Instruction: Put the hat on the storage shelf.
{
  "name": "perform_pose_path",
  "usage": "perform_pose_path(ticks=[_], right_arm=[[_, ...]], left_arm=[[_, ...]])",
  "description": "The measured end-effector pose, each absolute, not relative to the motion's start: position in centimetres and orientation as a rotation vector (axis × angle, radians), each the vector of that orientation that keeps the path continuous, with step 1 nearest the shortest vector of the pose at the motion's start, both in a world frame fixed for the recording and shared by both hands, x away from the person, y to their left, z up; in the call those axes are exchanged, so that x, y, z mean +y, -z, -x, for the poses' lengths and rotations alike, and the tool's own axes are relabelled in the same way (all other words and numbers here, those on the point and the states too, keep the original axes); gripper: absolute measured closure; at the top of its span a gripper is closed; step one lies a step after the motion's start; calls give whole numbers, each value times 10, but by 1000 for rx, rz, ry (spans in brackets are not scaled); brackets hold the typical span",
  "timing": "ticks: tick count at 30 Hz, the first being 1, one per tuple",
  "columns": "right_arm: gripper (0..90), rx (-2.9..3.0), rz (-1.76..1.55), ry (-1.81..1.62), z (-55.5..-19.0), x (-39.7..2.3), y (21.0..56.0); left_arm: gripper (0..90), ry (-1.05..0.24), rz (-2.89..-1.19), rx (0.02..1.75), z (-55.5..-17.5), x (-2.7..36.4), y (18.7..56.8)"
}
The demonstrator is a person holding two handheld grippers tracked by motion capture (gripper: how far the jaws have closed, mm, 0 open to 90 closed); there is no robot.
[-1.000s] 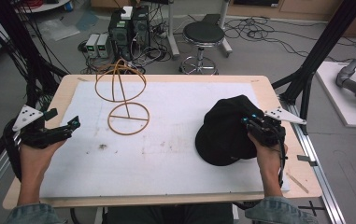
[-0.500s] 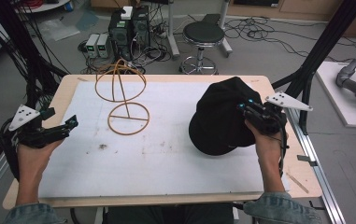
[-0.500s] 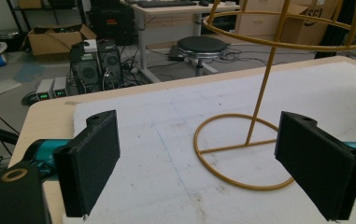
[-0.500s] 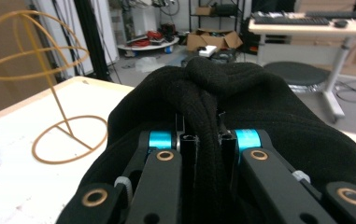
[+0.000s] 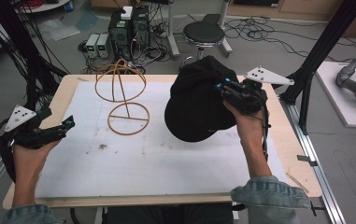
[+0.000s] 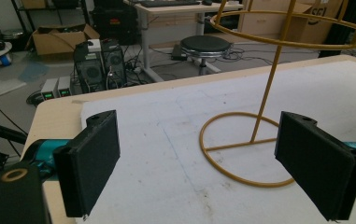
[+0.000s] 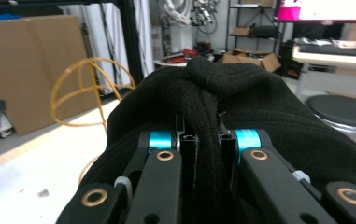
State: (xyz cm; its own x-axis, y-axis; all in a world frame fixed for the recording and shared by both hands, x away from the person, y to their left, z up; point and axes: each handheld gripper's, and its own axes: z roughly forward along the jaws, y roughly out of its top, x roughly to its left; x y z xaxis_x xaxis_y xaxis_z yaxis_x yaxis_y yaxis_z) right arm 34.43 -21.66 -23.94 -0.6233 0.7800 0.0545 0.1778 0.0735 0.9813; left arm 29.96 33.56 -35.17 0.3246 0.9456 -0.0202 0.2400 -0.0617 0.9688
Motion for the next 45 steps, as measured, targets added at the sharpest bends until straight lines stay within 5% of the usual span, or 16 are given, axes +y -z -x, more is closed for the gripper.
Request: perform_pose_path(ticks=[20,45], right_arm=[[855,1893,-805,-1899,-377,-142,186],[852,1997,-891,-1976,-427,-52,205]], left_arm=[[145,-853,-1517,1142,-294,346,352],[146,-862,-1509,1160,-289,356,352]])
